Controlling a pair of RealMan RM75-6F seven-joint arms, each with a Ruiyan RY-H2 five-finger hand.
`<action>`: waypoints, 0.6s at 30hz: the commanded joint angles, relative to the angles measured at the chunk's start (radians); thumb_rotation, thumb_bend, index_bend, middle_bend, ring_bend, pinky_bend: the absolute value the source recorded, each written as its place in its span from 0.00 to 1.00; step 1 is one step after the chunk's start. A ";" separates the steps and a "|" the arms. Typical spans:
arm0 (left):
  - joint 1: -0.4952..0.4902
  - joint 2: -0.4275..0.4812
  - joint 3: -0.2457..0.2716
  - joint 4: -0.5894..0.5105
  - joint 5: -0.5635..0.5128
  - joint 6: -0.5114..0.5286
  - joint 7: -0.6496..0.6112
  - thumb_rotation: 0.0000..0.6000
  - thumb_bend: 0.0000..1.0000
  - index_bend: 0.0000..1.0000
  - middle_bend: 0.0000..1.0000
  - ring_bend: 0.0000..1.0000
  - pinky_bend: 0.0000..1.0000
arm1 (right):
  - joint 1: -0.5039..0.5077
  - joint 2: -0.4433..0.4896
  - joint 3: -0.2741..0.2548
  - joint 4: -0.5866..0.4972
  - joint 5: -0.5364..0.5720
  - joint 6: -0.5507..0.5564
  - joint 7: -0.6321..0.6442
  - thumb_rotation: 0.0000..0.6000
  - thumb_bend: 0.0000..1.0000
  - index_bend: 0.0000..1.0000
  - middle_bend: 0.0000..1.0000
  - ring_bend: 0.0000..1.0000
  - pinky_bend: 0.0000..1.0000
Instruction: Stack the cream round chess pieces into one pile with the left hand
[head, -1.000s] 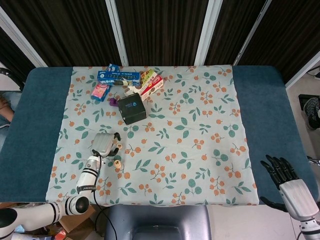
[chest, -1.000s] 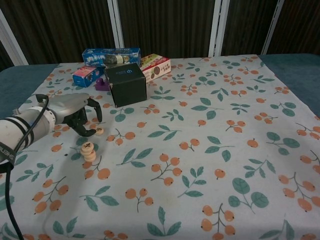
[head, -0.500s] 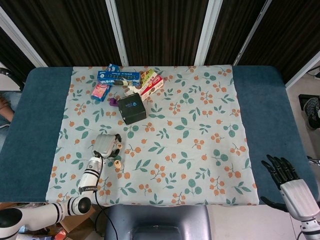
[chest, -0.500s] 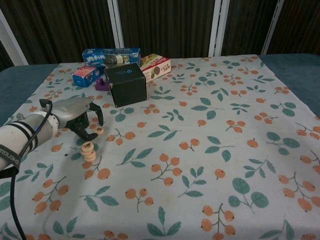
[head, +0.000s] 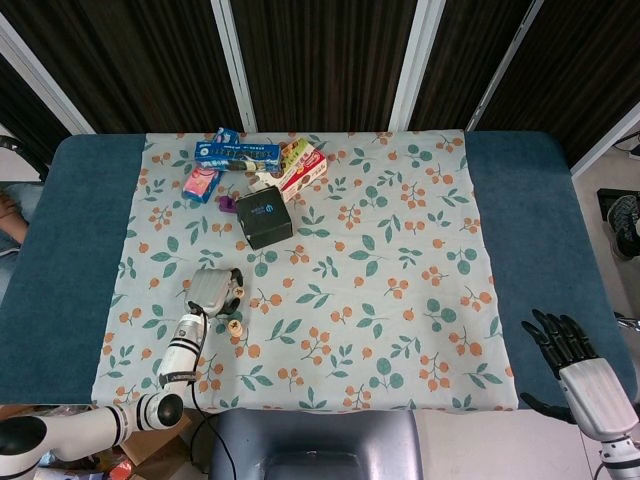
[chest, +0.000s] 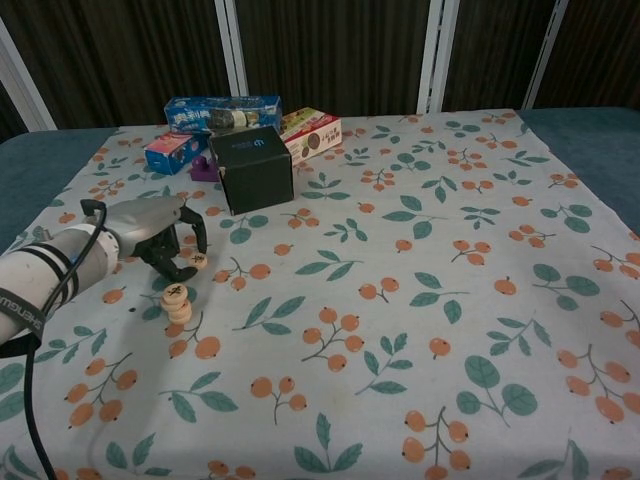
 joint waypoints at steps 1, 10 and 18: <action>0.000 -0.002 0.000 0.003 -0.001 0.000 0.001 1.00 0.36 0.49 1.00 1.00 1.00 | 0.000 0.000 0.000 0.000 0.000 0.000 0.001 1.00 0.14 0.00 0.00 0.00 0.00; 0.000 -0.007 -0.001 0.007 0.003 0.005 0.000 1.00 0.35 0.52 1.00 1.00 1.00 | 0.001 0.003 -0.002 0.000 -0.003 -0.001 0.006 1.00 0.14 0.00 0.00 0.00 0.00; 0.010 0.028 -0.016 -0.052 0.034 0.025 -0.040 1.00 0.36 0.54 1.00 1.00 1.00 | 0.001 0.003 -0.003 0.001 -0.004 -0.001 0.007 1.00 0.14 0.00 0.00 0.00 0.00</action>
